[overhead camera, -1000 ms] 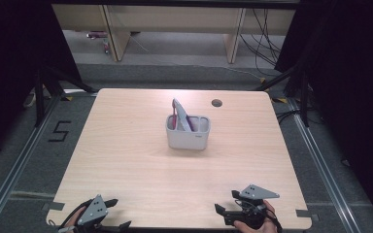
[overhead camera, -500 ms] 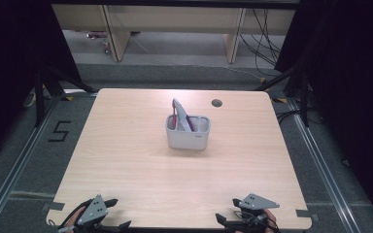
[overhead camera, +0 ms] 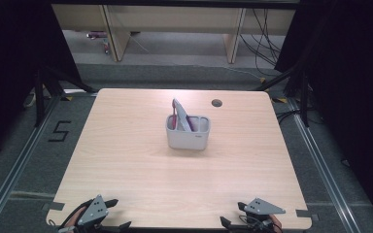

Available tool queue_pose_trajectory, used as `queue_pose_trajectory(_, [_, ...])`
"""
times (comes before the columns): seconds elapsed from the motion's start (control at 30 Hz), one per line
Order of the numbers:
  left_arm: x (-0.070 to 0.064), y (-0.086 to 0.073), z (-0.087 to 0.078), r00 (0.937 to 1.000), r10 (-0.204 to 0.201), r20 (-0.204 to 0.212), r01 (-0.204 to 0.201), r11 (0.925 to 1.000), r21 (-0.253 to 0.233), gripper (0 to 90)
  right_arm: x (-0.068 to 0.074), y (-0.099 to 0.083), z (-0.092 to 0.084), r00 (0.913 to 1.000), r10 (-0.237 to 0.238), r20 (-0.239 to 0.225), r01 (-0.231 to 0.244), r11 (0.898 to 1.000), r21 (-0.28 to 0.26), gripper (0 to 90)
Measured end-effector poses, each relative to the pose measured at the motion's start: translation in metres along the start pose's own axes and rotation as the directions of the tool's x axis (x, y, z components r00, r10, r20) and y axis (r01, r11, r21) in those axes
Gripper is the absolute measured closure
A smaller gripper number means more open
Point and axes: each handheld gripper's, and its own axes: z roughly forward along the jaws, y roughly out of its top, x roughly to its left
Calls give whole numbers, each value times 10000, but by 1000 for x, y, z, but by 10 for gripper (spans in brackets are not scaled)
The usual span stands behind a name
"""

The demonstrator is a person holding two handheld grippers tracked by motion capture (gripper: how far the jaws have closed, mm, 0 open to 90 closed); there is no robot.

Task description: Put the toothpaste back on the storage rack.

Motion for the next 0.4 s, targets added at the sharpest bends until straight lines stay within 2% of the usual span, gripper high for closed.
queue_pose_trajectory(0.03, [0,0,0,10000,-2,-2,2,10000,-5,160,-4,0,0,9981,-605,104,607,9979,-239,191])
queue_pose_trajectory(0.07, [0,0,0,10000,24,0,-24,10000,-13,160,-3,0,0,9991,-412,55,414,9989,-229,191])
queue_pose_trajectory(0.1, [0,0,0,10000,23,-3,-23,10000,-12,160,-3,0,0,9989,-470,33,471,9987,-217,191])
queue_pose_trajectory(0.17, [0,0,0,10000,18,-12,-18,10000,-19,160,-4,-1,2,9986,-403,-348,395,9989,-260,191])
queue_pose_trajectory(0.2, [0,0,0,10000,22,-11,-22,10000,-15,160,-3,-1,1,9995,-223,-223,217,9994,-257,191])
queue_pose_trajectory(0.27, [0,0,0,10000,21,-11,-22,10000,-14,160,-4,-1,0,9988,-487,13,487,9982,-342,191])
queue_pose_trajectory(0.3, [0,0,0,10000,21,-13,-21,10000,-14,160,-3,-1,-1,9996,-292,-6,292,9994,-186,191])
queue_pose_trajectory(0.37, [0,0,0,10000,-32,64,32,10000,-34,160,-3,-1,-2,9994,-339,1,339,9991,-254,191])
queue_pose_trajectory(0.4, [0,0,0,10000,-33,54,34,10000,-34,160,-2,-1,-1,9998,-184,-68,182,9995,-245,191])
